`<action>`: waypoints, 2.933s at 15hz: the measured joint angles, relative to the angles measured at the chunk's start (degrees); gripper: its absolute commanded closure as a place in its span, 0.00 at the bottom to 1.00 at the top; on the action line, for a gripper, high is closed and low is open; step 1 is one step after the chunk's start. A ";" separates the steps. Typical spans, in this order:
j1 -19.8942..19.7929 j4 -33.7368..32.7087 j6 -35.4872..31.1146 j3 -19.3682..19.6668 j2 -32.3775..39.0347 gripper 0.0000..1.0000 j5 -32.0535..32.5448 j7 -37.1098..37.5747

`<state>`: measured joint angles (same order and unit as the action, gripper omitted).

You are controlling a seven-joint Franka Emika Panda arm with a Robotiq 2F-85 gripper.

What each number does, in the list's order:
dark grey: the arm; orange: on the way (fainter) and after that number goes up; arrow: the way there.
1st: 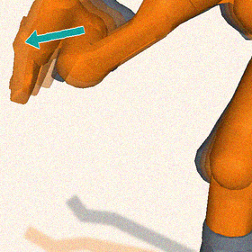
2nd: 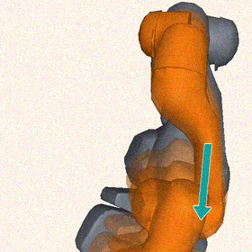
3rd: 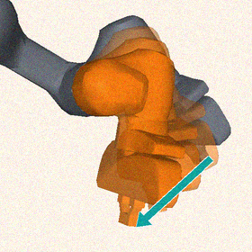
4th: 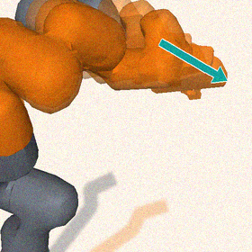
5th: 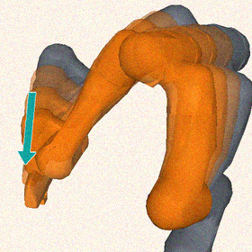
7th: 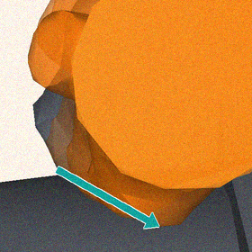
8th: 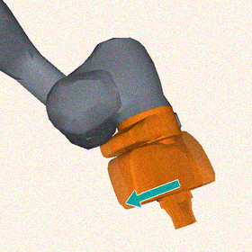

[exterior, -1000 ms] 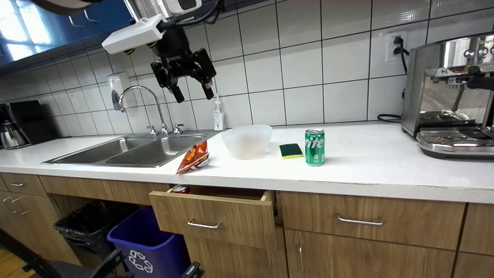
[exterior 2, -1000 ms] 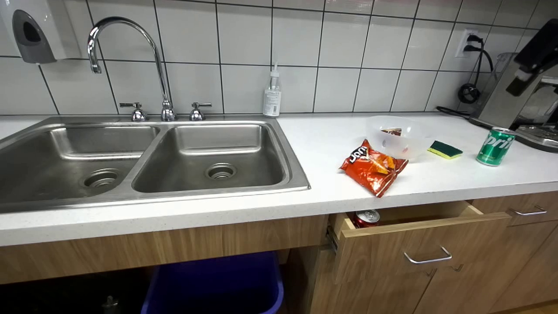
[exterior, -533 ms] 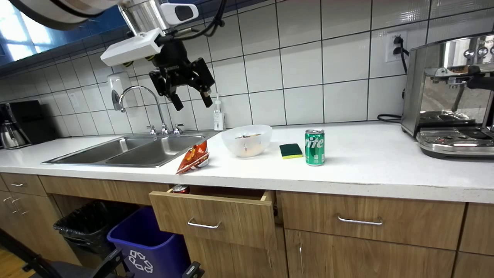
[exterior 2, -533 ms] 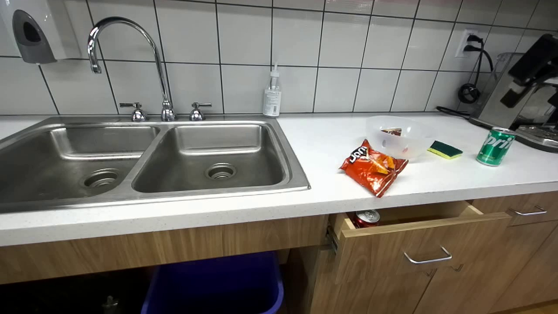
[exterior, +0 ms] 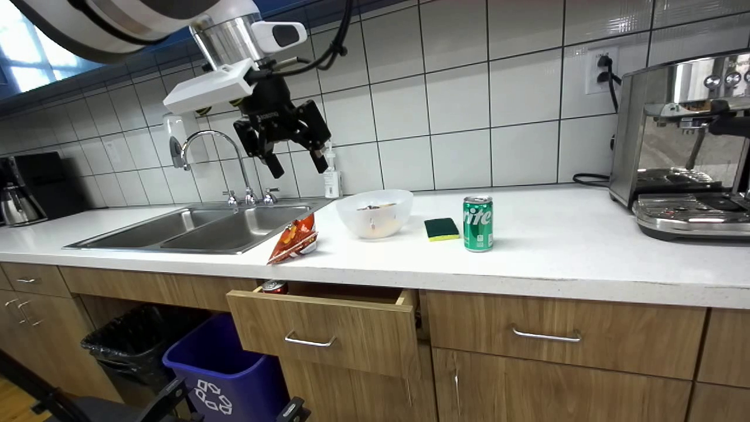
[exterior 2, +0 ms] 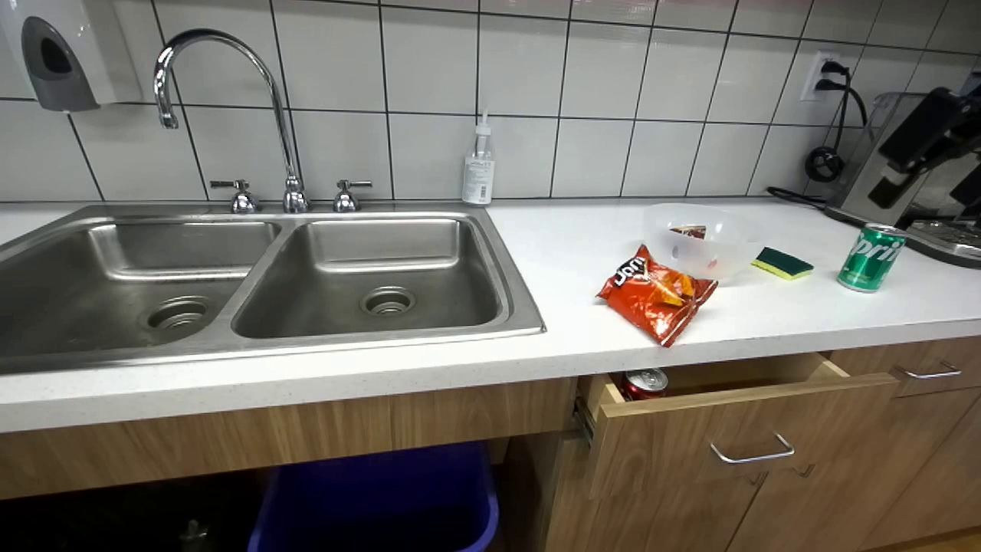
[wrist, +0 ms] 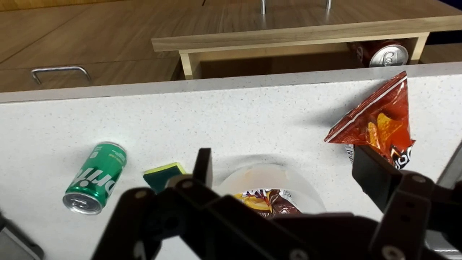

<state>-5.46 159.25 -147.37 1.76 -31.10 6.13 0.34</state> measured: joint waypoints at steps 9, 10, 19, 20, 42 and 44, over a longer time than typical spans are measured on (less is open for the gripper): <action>-0.20 0.02 -0.85 -1.37 5.52 0.00 1.12 1.38; -0.20 0.02 -0.90 -1.53 6.17 0.00 1.23 1.49; -0.26 0.06 -6.64 -3.34 14.80 0.00 6.02 6.08; -0.31 0.07 -7.57 -3.56 15.93 0.00 6.83 6.95; -1.53 -2.56 -14.07 -4.86 30.40 0.00 26.37 31.12; -1.52 -2.56 -14.07 -4.86 30.42 0.00 26.37 31.12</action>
<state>-6.98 156.69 -161.44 -3.10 -0.68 32.50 31.47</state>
